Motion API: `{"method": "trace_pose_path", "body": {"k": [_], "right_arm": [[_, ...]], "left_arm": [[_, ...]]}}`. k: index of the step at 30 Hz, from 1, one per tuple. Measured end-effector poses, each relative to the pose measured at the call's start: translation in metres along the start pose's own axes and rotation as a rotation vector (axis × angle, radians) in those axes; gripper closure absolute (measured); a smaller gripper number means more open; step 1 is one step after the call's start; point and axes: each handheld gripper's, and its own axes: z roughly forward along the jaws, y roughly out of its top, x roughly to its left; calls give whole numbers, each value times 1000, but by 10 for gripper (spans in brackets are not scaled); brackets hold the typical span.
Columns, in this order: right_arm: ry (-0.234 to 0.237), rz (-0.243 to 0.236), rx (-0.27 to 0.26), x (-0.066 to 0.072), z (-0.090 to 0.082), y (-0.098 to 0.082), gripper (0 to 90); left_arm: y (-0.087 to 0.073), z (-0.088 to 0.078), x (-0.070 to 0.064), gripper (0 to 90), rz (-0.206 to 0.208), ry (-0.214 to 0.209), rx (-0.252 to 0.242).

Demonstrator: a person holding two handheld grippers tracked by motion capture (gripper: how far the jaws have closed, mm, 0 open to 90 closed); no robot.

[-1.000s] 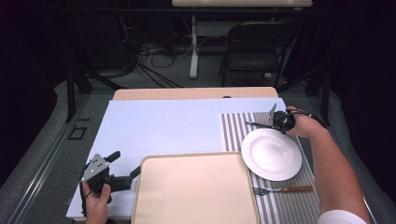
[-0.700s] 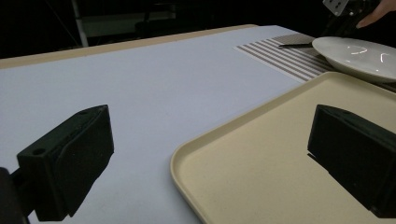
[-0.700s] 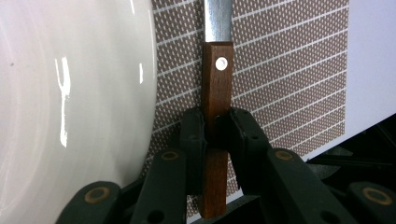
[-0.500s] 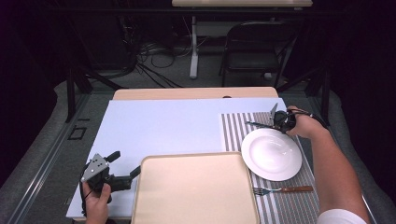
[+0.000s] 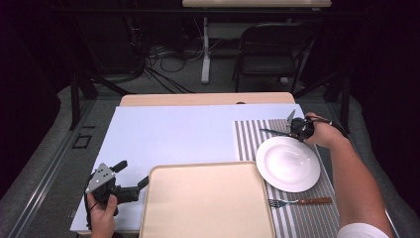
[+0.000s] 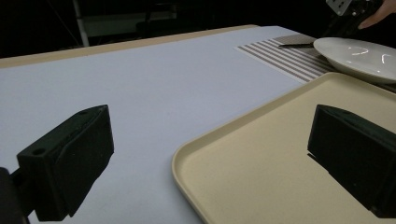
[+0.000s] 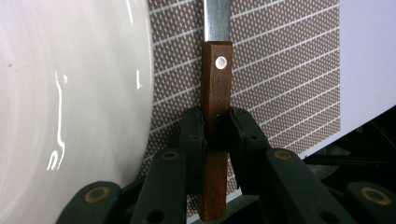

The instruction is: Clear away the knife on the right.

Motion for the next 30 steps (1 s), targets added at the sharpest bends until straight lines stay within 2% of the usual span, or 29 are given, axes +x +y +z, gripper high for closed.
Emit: {"method": "trace_pose_path", "body": {"k": [3,5,7,10,11,12,13,14,15,16,17,18,19,20,21,22,23,24,25,27,30], "right_arm": [[-3,17,-14,-1,-2,-1,767],[-26,13,-8,-1,-5,0,767],[-13,18,-15,-1,-7,-1,767],[-31,20,-18,-1,-12,-1,767],[-31,21,-37,-1,-12,-2,767],[-38,43,-69,1,-11,-3,767],[-51,24,-18,0,-17,-2,767],[-40,33,-56,0,-16,-3,767],[-40,27,-38,0,-18,-3,767],[-60,29,-22,1,-22,-3,767],[-40,25,-24,0,-23,-3,767],[-40,30,-9,0,-25,-4,767],[-53,37,-49,1,-24,-6,767],[-53,37,-20,2,-28,-6,766],[-50,41,-15,2,-30,-7,767],[-70,51,-16,4,-32,-8,767],[-53,51,-26,4,-34,-8,767],[-58,65,-32,6,-36,-9,767],[-69,62,-6,7,-40,-9,766],[-49,88,-4,9,-44,-10,767],[-62,111,-3,13,-53,-11,767]], "left_arm": [[0,0,0,4,0,0,-1],[0,0,0,4,0,0,0],[0,0,0,4,-1,0,-2],[0,0,0,4,-1,0,-3],[0,0,0,4,0,0,-2],[0,-1,0,4,-1,0,-2],[0,-1,0,4,-1,-1,-2],[0,-1,0,4,-1,-1,-2],[0,-1,0,4,-1,-1,-3],[0,-1,0,4,-1,-1,-2],[0,-1,0,4,-2,-2,-3],[0,0,0,4,-3,-2,-4],[1,0,0,4,-3,-2,-3],[0,0,0,4,-2,-2,-5],[1,0,0,4,0,-4,-5],[1,0,0,4,0,-4,-6],[1,0,0,4,0,-5,-6],[1,0,0,4,1,-5,-6],[1,0,0,4,2,-5,-6],[1,-1,0,4,-1,-5,-6],[1,-1,0,4,-2,-6,-7]]}}
